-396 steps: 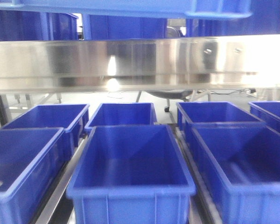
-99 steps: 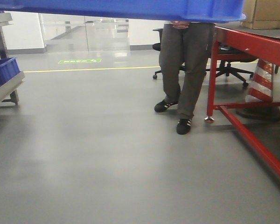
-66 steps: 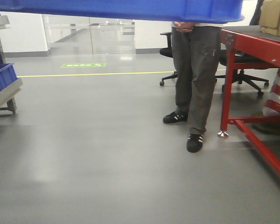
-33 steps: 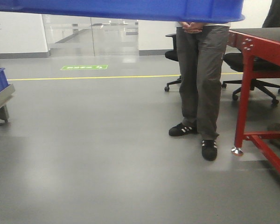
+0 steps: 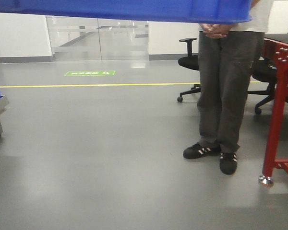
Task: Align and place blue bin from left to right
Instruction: 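Drive across the floor carrying the blue bin in both grippers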
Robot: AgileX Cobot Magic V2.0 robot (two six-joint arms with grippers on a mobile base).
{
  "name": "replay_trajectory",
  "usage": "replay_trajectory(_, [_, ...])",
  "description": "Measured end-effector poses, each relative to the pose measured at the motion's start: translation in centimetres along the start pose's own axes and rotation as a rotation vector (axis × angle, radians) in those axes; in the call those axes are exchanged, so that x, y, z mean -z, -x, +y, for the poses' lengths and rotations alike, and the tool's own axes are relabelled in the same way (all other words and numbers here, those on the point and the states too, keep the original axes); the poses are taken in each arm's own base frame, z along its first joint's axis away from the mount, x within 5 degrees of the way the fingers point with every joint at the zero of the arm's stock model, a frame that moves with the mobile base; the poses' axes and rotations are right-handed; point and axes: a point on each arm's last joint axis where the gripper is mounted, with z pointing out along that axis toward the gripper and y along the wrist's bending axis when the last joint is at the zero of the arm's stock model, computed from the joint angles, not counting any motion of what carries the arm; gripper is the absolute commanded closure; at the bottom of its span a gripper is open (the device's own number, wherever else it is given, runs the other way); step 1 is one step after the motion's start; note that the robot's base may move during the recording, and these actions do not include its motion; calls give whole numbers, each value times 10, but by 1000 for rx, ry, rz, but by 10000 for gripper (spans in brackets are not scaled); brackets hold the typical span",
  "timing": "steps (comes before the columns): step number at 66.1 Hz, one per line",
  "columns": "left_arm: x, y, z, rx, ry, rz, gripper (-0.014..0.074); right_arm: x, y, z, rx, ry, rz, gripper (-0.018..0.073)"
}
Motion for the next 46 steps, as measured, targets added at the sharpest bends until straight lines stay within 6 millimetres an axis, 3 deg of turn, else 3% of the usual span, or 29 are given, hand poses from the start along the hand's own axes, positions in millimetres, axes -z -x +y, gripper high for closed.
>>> replay_trajectory(46, [0, 0, 0, 0, 0, -2, 708, 0, 0, 0, 0, 0, 0, 627])
